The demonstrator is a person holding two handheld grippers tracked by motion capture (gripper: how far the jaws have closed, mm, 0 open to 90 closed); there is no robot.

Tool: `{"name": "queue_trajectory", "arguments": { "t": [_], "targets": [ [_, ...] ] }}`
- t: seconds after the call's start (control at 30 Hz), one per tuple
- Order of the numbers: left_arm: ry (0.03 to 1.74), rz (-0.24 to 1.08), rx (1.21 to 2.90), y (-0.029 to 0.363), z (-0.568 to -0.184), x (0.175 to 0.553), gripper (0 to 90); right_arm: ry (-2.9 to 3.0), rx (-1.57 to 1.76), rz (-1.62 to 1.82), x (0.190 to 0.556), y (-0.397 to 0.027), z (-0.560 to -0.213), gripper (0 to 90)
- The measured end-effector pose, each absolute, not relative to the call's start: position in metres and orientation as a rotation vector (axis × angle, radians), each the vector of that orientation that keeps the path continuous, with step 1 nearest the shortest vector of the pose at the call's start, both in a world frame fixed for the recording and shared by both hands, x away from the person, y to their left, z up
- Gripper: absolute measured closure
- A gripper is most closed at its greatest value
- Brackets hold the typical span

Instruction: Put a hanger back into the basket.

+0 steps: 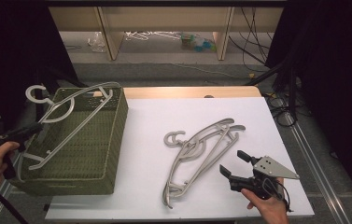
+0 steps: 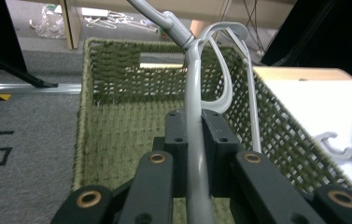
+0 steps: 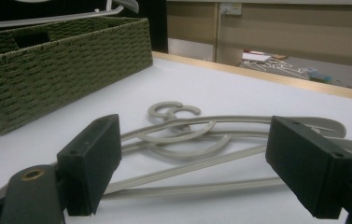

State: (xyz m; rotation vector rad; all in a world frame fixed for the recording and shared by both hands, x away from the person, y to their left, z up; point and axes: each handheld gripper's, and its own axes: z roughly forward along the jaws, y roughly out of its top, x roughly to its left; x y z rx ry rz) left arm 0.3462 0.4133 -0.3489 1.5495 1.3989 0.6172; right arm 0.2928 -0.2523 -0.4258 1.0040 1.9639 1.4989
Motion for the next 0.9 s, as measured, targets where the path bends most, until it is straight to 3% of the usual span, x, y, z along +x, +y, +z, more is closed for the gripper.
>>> {"name": "queue_trajectory", "arguments": {
  "t": [0.57, 0.73, 0.9],
  "targets": [
    [1.392, 0.689, 1.770, 0.402, -0.367, 0.378, 81.1, 1.966, 0.997, 1.519, 0.294, -0.251, -0.427, 19.0],
    [1.379, 0.715, 1.951, 0.393, -0.377, 0.388, 81.0, 1.975, 1.000, 1.504, 0.293, -0.252, -0.426, 19.0],
    [1.431, 0.696, 1.998, 0.393, -0.388, 0.393, 81.0, 1.976, 0.995, 1.507, 0.293, -0.251, -0.426, 19.0]
  ]
}}
